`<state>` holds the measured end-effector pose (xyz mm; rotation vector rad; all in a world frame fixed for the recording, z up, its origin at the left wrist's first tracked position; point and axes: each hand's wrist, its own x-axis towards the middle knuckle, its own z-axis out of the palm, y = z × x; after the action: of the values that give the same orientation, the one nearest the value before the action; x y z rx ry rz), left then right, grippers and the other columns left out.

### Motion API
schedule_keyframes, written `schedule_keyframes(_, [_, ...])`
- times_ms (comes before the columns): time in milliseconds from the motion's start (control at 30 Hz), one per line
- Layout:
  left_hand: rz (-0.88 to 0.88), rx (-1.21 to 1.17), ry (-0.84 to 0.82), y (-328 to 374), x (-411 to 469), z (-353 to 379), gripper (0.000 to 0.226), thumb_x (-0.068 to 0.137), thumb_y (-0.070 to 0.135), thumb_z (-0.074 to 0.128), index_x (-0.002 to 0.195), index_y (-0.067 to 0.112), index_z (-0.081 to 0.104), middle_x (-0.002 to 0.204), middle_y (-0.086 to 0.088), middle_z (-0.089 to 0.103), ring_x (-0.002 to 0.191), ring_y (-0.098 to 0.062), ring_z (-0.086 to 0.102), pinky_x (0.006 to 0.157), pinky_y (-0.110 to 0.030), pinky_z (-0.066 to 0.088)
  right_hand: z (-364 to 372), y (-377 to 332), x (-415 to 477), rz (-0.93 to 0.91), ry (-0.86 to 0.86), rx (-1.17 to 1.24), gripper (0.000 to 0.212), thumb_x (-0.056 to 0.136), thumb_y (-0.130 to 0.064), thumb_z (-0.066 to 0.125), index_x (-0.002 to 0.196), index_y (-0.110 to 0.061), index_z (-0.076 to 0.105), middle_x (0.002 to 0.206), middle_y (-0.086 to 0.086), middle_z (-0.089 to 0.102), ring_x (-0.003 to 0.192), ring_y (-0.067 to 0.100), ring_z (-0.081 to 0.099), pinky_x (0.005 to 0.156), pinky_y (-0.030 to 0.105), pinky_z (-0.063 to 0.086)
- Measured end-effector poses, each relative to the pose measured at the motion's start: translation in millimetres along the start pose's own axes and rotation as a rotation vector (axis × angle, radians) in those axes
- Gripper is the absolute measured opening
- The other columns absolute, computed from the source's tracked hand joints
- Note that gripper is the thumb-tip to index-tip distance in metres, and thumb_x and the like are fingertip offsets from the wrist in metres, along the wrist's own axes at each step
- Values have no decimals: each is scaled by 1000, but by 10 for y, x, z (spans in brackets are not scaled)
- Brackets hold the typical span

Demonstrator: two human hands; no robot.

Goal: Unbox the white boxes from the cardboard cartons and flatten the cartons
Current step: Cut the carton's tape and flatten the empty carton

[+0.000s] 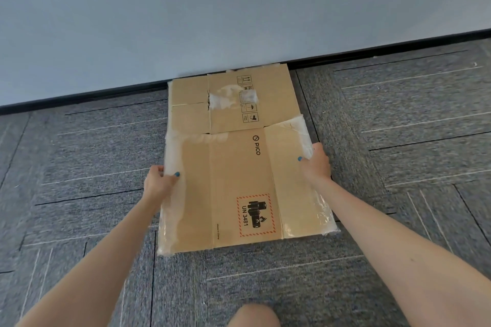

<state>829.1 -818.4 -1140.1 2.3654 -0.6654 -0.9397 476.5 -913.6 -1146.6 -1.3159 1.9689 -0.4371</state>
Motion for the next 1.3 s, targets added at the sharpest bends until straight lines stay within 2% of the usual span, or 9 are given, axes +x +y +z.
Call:
schedule_keyframes(100, [-18, 12, -23, -106, 75, 21, 35, 92, 28, 69, 115, 18, 44, 128, -13, 44, 108, -32, 51, 97, -50, 47, 98, 33, 61, 46, -11, 21, 23, 94, -11, 54, 112, -5, 42, 103, 12, 55, 93, 34, 57, 70, 38, 47])
schedule_keyframes(267, [16, -85, -20, -257, 155, 80, 32, 93, 30, 67, 115, 21, 45, 125, -12, 52, 105, -31, 57, 88, -49, 52, 226, 134, 141, 27, 61, 73, 18, 93, -12, 56, 106, -8, 44, 94, 10, 52, 80, 28, 52, 55, 31, 35])
schedule_keyframes(400, [21, -119, 4, -346, 168, 35, 32, 92, 29, 68, 114, 22, 46, 117, -8, 60, 103, -32, 62, 91, -56, 53, 302, 81, 197, -60, 74, 111, 15, 91, -11, 56, 103, -10, 47, 93, 8, 57, 80, 28, 55, 61, 34, 40])
schedule_keyframes(567, [50, -110, 50, -381, 134, 92, 33, 93, 25, 67, 118, 14, 47, 120, -6, 54, 108, -29, 56, 94, -50, 50, 319, 16, 224, -121, 109, 40, 16, 93, -7, 53, 109, -6, 50, 110, 8, 51, 92, 23, 51, 70, 31, 36])
schedule_keyframes(733, [87, 81, 120, -335, 141, 96, 44, 95, 40, 61, 129, 17, 47, 126, -5, 59, 103, -27, 59, 86, -46, 51, 333, 83, 222, -116, 99, 83, 17, 92, -5, 54, 108, -4, 50, 105, 7, 47, 92, 22, 48, 73, 31, 35])
schedule_keyframes(867, [124, 151, 75, -293, 228, 91, 42, 97, 42, 58, 127, 15, 45, 118, -7, 59, 90, -26, 59, 60, -33, 42, 306, 134, 197, -93, 72, 142, 27, 90, -4, 59, 112, -6, 45, 105, 6, 49, 94, 24, 52, 73, 31, 37])
schedule_keyframes(1033, [86, 234, 70, -250, 292, 106, 44, 95, 43, 60, 125, 15, 42, 125, -12, 54, 102, -33, 56, 85, -50, 50, 346, 151, 117, -191, 101, -161, 38, 93, -8, 56, 127, -2, 41, 129, 16, 42, 120, 31, 41, 95, 41, 39])
schedule_keyframes(1200, [147, 278, 160, -282, 147, 181, 49, 94, 37, 63, 133, 16, 41, 129, -14, 53, 118, -34, 49, 89, -52, 47, 345, 127, -65, -228, 39, -343, 60, 95, -16, 55, 147, -7, 25, 147, 15, 31, 134, 31, 33, 106, 45, 35])
schedule_keyframes(1300, [152, 347, 189, -286, 66, 222, 52, 96, 38, 61, 138, 16, 42, 134, -16, 46, 122, -35, 46, 91, -50, 43, 320, 140, -177, -250, -18, -446, 64, 98, -23, 51, 152, -11, 18, 159, 13, 10, 146, 30, 14, 118, 46, 20])
